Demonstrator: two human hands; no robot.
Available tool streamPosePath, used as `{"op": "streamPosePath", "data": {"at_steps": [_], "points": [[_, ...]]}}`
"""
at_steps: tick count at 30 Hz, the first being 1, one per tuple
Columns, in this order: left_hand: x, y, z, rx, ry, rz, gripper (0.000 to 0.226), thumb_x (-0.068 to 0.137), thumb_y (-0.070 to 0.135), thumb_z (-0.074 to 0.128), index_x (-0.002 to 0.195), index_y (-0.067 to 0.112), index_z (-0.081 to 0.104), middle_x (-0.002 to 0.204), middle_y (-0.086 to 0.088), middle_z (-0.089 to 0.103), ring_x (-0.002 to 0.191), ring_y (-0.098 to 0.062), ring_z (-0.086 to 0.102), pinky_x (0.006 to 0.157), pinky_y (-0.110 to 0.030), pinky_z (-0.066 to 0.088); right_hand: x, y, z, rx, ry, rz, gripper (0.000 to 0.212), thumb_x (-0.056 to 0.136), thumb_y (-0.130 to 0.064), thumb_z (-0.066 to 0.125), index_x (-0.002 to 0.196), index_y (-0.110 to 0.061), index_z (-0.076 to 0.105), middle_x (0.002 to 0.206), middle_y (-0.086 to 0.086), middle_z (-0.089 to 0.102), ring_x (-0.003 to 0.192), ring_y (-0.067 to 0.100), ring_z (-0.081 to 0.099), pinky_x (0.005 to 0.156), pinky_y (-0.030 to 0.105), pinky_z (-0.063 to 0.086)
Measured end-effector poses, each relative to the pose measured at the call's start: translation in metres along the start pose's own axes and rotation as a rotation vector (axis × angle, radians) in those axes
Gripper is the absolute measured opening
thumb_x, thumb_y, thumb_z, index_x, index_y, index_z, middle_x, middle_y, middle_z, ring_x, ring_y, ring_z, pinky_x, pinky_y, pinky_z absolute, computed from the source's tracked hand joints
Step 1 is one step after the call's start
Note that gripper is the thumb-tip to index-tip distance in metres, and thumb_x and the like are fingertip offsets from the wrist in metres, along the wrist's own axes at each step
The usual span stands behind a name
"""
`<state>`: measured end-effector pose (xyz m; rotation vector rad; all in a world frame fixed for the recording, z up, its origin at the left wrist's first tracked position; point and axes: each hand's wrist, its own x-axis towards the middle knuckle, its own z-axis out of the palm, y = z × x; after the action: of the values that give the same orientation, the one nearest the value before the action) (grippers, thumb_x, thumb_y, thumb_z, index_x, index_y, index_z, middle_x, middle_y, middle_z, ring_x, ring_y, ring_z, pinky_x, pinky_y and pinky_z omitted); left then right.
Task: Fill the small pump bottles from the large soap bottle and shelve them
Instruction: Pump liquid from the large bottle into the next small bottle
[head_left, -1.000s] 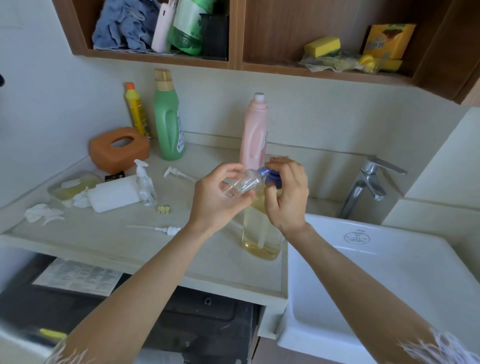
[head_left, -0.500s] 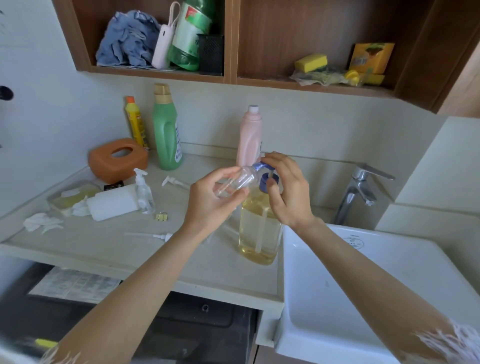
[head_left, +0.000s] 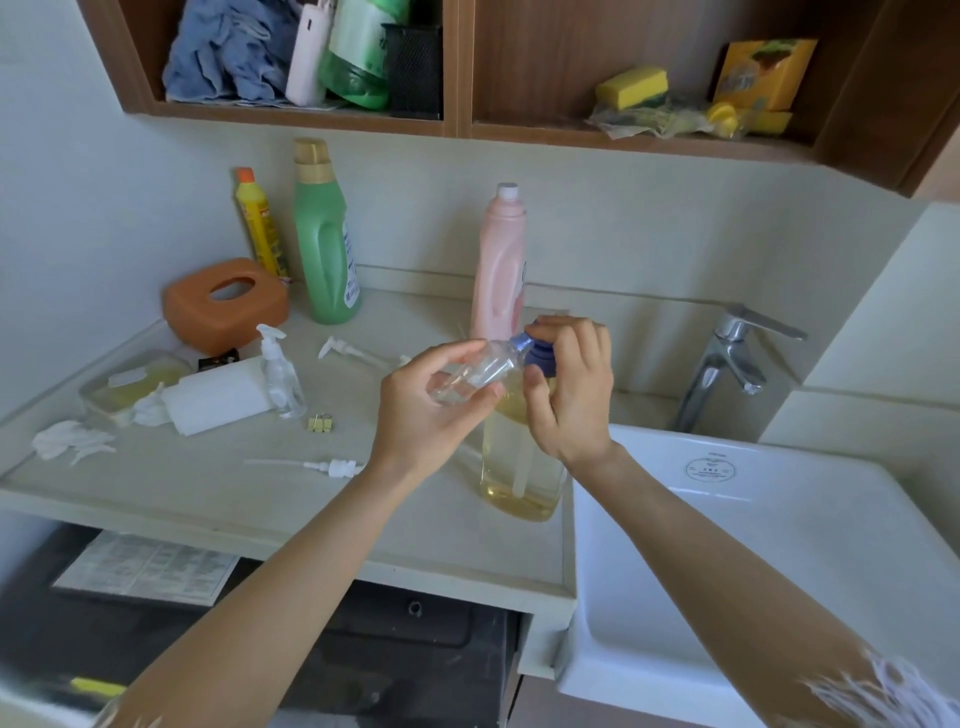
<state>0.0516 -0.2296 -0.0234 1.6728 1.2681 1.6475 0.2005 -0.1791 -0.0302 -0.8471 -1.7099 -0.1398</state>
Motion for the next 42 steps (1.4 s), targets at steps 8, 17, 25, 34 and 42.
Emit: {"op": "streamPosePath", "data": {"at_steps": [8,17,25,34,42], "points": [[0.004,0.010,-0.002,0.051,-0.007,-0.014,0.045,0.070,0.011,0.079,0.110,0.028,0.065,0.102,0.013,0.066,0.088,-0.012,0.067,0.077,-0.026,0.054,0.015,-0.007,-0.016,0.042,-0.089,0.006,0.036,0.087,-0.023,0.039,0.102,-0.001,0.063,0.106,0.010,0.061,0.095,0.025,0.050,0.089,0.018,0.031],[0.000,0.006,0.001,-0.023,0.017,0.003,0.045,0.076,0.010,0.080,0.117,0.020,0.065,0.109,0.011,0.068,0.095,0.001,0.065,0.083,-0.021,0.053,0.007,-0.002,-0.015,0.061,-0.104,-0.054,0.044,0.089,-0.023,0.042,0.120,0.004,0.058,0.126,0.019,0.053,0.121,0.032,0.047,0.105,0.030,0.035],[-0.003,-0.007,0.002,-0.100,0.003,0.012,0.050,0.075,0.005,0.080,0.117,0.022,0.062,0.111,0.015,0.066,0.099,0.005,0.065,0.077,-0.009,0.049,0.000,0.001,0.001,0.025,0.016,-0.042,0.034,0.085,-0.017,0.042,0.102,0.003,0.064,0.107,0.015,0.061,0.106,0.026,0.051,0.093,0.034,0.040],[-0.001,-0.008,0.000,-0.083,-0.012,0.006,0.047,0.074,0.012,0.082,0.115,0.028,0.064,0.108,0.020,0.068,0.100,0.000,0.066,0.079,-0.012,0.049,0.001,-0.011,-0.003,-0.004,-0.021,0.022,0.035,0.079,-0.012,0.041,0.101,0.003,0.064,0.107,0.015,0.061,0.101,0.031,0.052,0.093,0.024,0.034],[0.008,-0.002,-0.005,-0.079,-0.023,0.021,0.044,0.074,0.014,0.082,0.114,0.015,0.066,0.110,0.006,0.070,0.096,0.003,0.066,0.076,-0.010,0.048,0.013,-0.010,-0.017,0.035,-0.090,0.004,0.041,0.088,-0.017,0.039,0.114,0.005,0.062,0.120,0.017,0.058,0.115,0.032,0.052,0.102,0.019,0.033]]}}
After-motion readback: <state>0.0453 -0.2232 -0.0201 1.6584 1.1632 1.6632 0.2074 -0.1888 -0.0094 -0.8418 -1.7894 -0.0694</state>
